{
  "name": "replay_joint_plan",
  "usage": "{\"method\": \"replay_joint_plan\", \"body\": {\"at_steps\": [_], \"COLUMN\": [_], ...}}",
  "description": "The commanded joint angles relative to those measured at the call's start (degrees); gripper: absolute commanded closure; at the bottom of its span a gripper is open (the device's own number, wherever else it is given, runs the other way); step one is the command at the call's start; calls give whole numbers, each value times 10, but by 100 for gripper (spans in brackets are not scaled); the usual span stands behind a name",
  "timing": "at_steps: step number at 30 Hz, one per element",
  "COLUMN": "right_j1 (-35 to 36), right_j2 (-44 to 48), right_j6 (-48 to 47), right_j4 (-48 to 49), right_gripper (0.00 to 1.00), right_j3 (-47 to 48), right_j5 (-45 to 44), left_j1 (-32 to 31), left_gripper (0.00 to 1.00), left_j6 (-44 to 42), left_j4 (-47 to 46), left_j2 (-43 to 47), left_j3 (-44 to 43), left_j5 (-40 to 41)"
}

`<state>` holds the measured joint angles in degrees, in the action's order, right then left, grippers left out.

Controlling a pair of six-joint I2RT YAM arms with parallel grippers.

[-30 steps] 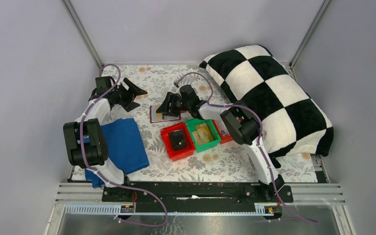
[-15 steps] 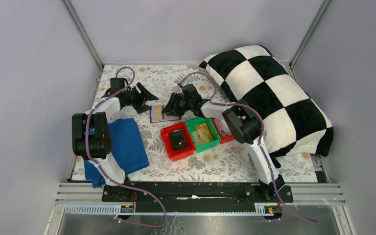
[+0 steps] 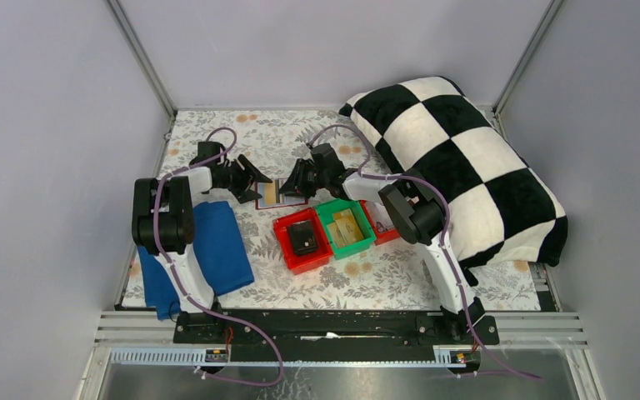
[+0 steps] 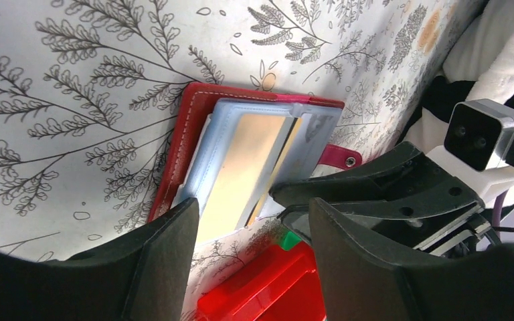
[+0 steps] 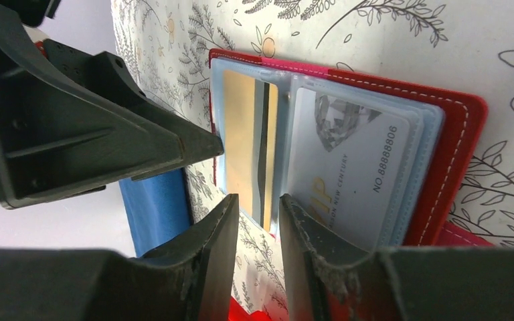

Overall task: Take the credit cards out of the card holder
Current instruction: Remove the credit card from the card holder.

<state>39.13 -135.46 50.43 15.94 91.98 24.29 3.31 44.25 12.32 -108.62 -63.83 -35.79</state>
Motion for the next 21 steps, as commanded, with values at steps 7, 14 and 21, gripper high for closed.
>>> {"method": "replay_joint_plan", "body": {"at_steps": [7, 14, 21], "right_j1": [-6, -5, -6], "right_j2": [-13, -28, -26], "right_j6": [56, 73, 57], "right_j4": [43, 60, 34], "right_gripper": [70, 69, 58], "right_j3": [12, 21, 19], "right_j5": [13, 35, 20], "left_j1": [-1, -1, -1], "left_gripper": [34, 34, 34], "left_j6": [1, 3, 5], "left_j4": [-14, -17, -21], "left_j2": [-19, -23, -26], "left_j3": [8, 8, 11], "left_j5": [20, 16, 10]}}
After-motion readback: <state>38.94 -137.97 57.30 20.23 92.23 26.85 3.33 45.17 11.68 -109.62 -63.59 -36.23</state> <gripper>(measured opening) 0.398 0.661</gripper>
